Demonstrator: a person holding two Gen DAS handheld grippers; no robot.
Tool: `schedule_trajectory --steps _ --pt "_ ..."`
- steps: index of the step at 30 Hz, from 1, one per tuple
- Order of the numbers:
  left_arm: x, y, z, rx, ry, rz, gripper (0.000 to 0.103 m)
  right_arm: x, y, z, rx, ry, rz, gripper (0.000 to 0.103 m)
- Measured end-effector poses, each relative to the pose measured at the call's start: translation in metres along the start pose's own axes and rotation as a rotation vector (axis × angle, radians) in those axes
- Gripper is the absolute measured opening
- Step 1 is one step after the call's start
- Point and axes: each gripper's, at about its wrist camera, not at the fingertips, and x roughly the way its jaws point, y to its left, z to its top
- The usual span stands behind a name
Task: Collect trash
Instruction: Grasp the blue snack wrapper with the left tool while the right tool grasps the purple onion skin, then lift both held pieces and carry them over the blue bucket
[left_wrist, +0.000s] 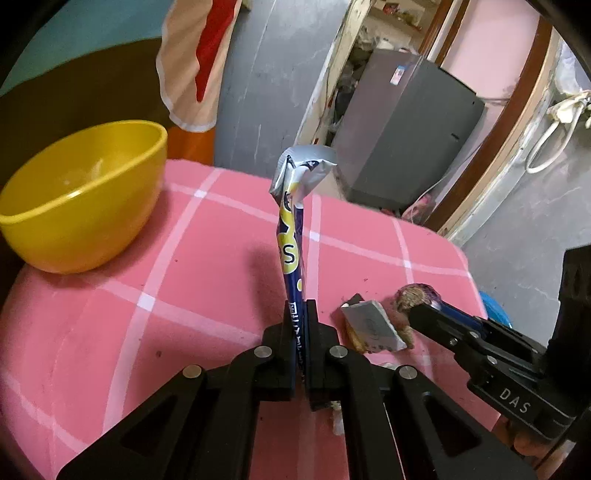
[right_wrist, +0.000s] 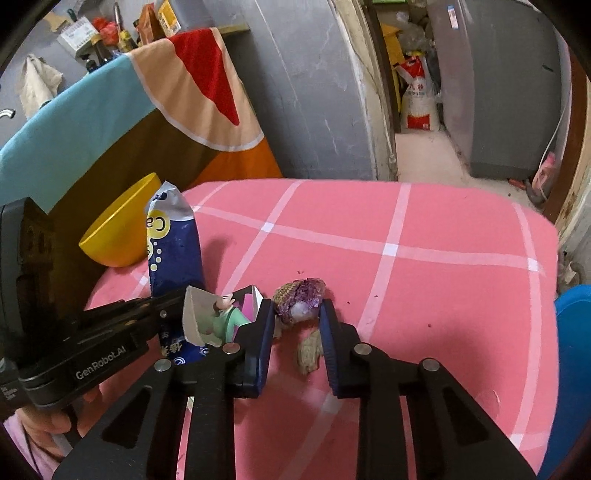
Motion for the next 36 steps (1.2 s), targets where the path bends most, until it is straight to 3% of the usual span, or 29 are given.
schedule_trajectory --steps 4,10,22,29,36 --pt "-0.016 -0.006 -0.004 0.011 -0.057 -0.001 0.001 -0.018 0.002 -0.008 -0.010 -0.068 -0.004 0.022" --pt "-0.046 -0.017 -0.011 0.036 -0.204 -0.006 0.001 -0.055 0.004 -0.027 -0.014 -0.222 0.003 0.022" --pt "-0.101 -0.064 -0.006 0.139 -0.446 -0.048 0.001 -0.134 0.040 -0.039 -0.178 -0.551 -0.111 0.022" --pt "-0.122 -0.105 -0.007 0.217 -0.535 -0.105 0.001 -0.168 0.039 -0.047 -0.197 -0.657 -0.197 0.022" --pt "-0.125 -0.157 -0.011 0.290 -0.563 -0.193 0.001 -0.211 0.023 -0.060 -0.186 -0.755 -0.296 0.022"
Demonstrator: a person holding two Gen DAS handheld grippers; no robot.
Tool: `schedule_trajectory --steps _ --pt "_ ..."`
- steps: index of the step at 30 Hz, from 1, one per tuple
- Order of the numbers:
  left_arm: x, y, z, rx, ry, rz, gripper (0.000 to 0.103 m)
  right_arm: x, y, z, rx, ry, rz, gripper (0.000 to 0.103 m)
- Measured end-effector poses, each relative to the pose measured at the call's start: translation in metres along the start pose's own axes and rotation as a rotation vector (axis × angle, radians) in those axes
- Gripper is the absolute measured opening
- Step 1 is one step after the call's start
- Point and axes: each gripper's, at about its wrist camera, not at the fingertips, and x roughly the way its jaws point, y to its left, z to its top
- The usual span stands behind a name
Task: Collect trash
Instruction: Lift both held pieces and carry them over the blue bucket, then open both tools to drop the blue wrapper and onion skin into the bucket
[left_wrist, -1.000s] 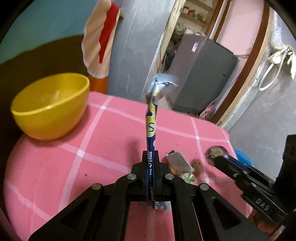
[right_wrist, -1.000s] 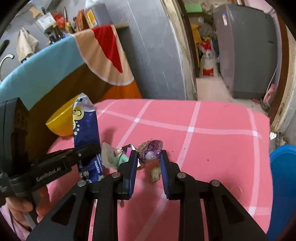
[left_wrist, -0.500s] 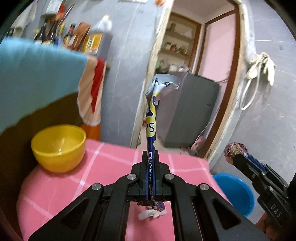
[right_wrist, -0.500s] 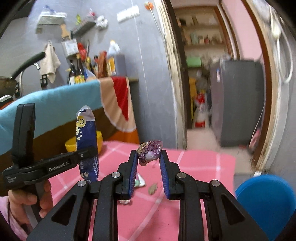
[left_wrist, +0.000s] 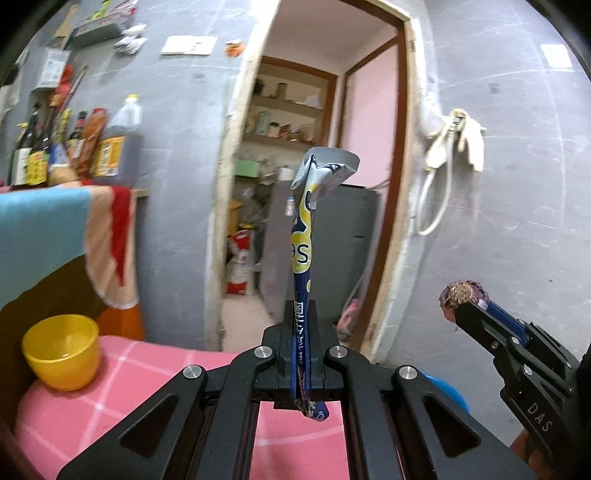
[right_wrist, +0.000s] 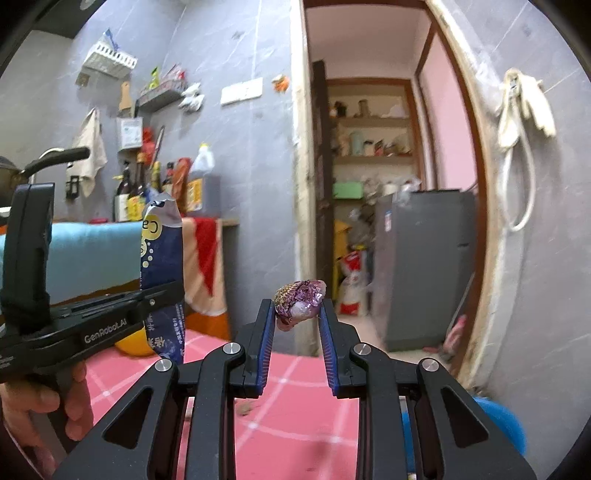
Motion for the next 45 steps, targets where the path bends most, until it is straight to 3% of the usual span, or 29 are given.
schedule_trajectory --steps 7,15,28,35,38,40,45 --pt "0.024 -0.048 0.001 0.023 0.019 -0.110 0.001 -0.028 -0.035 0.005 -0.016 -0.044 -0.124 0.022" --pt "0.060 -0.095 -0.010 0.022 0.139 -0.198 0.001 -0.045 -0.082 -0.006 0.004 -0.010 -0.249 0.022" --pt "0.141 -0.126 -0.058 -0.063 0.460 -0.207 0.001 -0.034 -0.143 -0.056 0.128 0.203 -0.344 0.022" --pt "0.170 -0.131 -0.083 -0.053 0.561 -0.180 0.003 -0.016 -0.163 -0.083 0.199 0.321 -0.353 0.022" --pt "0.177 -0.130 -0.091 -0.050 0.589 -0.182 0.007 -0.009 -0.169 -0.092 0.224 0.348 -0.341 0.023" --pt "0.178 -0.129 -0.094 -0.040 0.591 -0.185 0.018 -0.004 -0.173 -0.097 0.247 0.354 -0.330 0.024" --pt "0.175 -0.122 -0.096 -0.049 0.571 -0.191 0.032 0.004 -0.184 -0.105 0.297 0.375 -0.319 0.024"
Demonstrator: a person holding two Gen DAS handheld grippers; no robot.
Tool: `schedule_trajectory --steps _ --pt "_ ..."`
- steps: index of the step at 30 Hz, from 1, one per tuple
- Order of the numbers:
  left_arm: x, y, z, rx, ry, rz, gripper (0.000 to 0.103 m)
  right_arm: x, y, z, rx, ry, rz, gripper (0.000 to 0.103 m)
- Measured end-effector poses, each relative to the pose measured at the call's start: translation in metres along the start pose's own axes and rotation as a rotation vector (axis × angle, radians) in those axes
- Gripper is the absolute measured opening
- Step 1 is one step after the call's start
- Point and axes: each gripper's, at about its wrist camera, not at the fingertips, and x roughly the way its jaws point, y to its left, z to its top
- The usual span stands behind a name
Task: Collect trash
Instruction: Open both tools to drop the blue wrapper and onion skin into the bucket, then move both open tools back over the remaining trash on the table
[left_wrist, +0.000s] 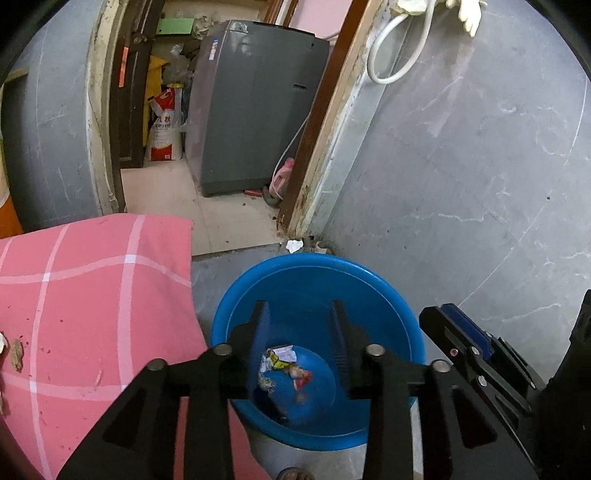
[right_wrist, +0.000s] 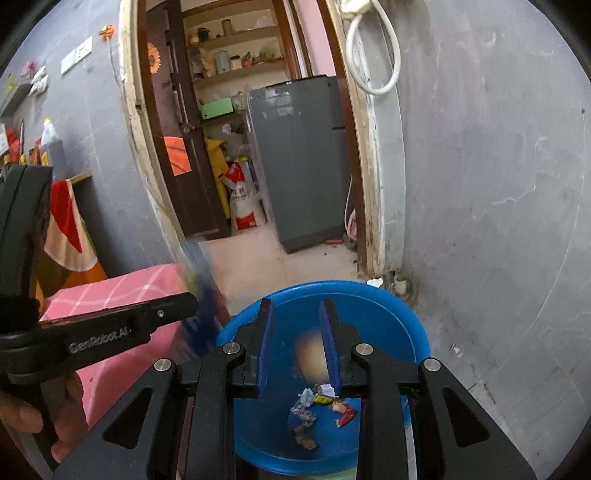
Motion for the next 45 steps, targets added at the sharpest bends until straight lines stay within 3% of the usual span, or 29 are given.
schedule_trajectory --steps 3,5,8,11,13,16,19,27,34,45 --pt "-0.010 0.004 0.002 -0.016 -0.023 -0.003 0.034 -0.001 -0.002 0.001 0.009 -0.002 -0.004 0.028" --pt "-0.020 0.009 0.002 -0.026 -0.052 0.002 0.039 -0.005 -0.002 0.003 0.015 -0.013 -0.004 0.035" --pt "-0.034 0.016 0.004 -0.042 -0.093 0.013 0.047 -0.015 0.000 0.005 0.017 -0.042 -0.003 0.037" --pt "-0.053 0.025 0.005 -0.054 -0.134 0.031 0.054 -0.025 0.004 0.010 0.013 -0.077 -0.006 0.049" --pt "-0.067 0.033 0.005 -0.065 -0.173 0.045 0.067 -0.031 0.008 0.014 0.005 -0.098 -0.013 0.053" --pt "-0.089 0.044 0.005 -0.076 -0.235 0.066 0.089 -0.039 0.016 0.020 -0.008 -0.131 -0.017 0.070" --pt "-0.112 0.056 0.002 -0.092 -0.303 0.097 0.098 -0.051 0.025 0.025 -0.026 -0.169 -0.012 0.079" --pt "-0.166 0.074 -0.009 -0.066 -0.410 0.185 0.100 -0.078 0.055 0.034 -0.071 -0.290 0.000 0.102" --pt "-0.209 0.082 -0.029 -0.043 -0.519 0.265 0.101 -0.101 0.081 0.037 -0.082 -0.391 0.040 0.103" --pt "-0.263 0.103 -0.054 -0.038 -0.626 0.384 0.101 -0.121 0.130 0.032 -0.120 -0.445 0.113 0.103"
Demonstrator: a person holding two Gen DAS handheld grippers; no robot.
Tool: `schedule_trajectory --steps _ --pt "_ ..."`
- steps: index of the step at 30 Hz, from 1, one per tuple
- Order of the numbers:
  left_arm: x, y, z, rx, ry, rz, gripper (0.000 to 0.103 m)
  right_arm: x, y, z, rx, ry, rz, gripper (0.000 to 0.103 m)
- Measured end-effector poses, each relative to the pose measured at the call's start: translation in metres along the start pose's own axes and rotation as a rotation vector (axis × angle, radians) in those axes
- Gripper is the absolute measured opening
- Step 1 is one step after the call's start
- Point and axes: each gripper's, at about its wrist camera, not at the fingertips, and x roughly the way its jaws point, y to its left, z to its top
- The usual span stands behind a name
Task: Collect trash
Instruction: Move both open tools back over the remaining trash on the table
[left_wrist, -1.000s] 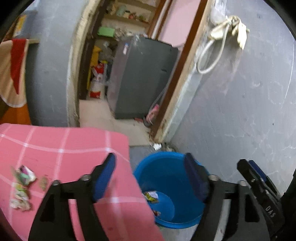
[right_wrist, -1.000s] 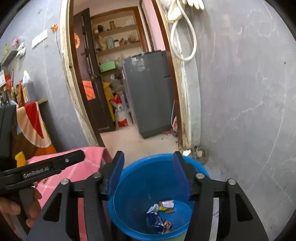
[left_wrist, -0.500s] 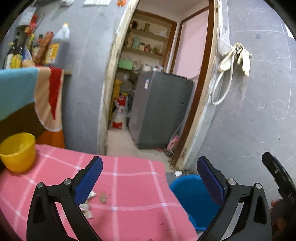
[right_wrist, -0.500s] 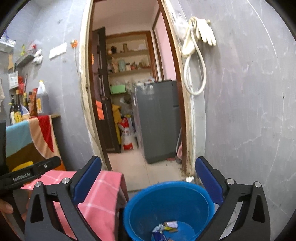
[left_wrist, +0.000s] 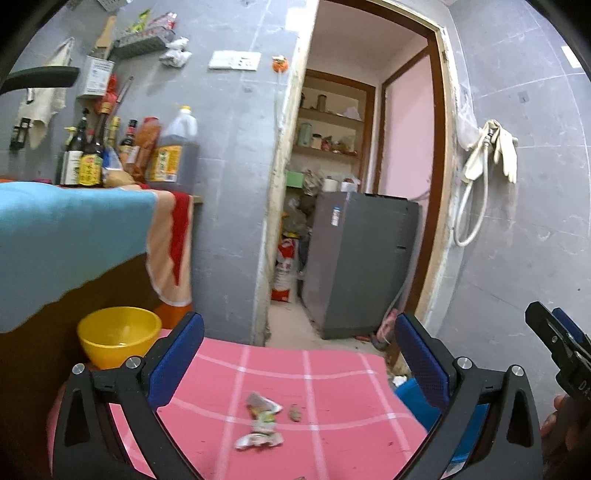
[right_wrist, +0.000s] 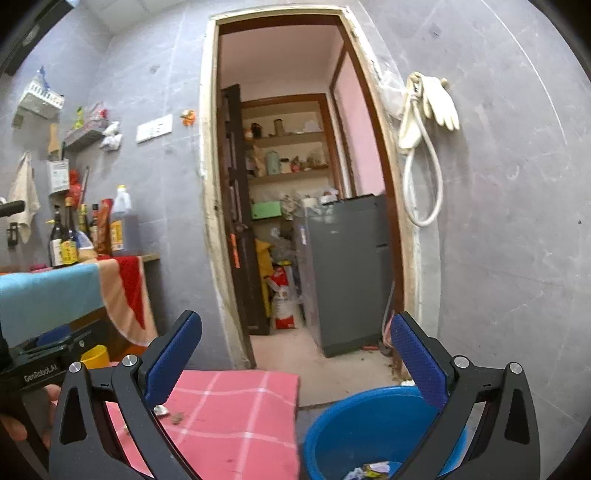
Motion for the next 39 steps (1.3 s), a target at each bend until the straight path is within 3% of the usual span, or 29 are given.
schedule_trajectory --steps 10,22,39 --pt "-0.023 0.032 -0.012 0.019 -0.036 0.100 0.101 -0.005 0.044 -0.006 -0.045 -0.066 0.065 0.103" --pt "-0.017 0.057 -0.039 0.053 0.003 0.172 0.101 0.008 0.074 -0.021 -0.120 -0.051 0.135 0.103" --pt "0.039 0.063 -0.081 0.066 0.329 0.096 0.101 0.053 0.083 -0.059 -0.151 0.141 0.173 0.103"
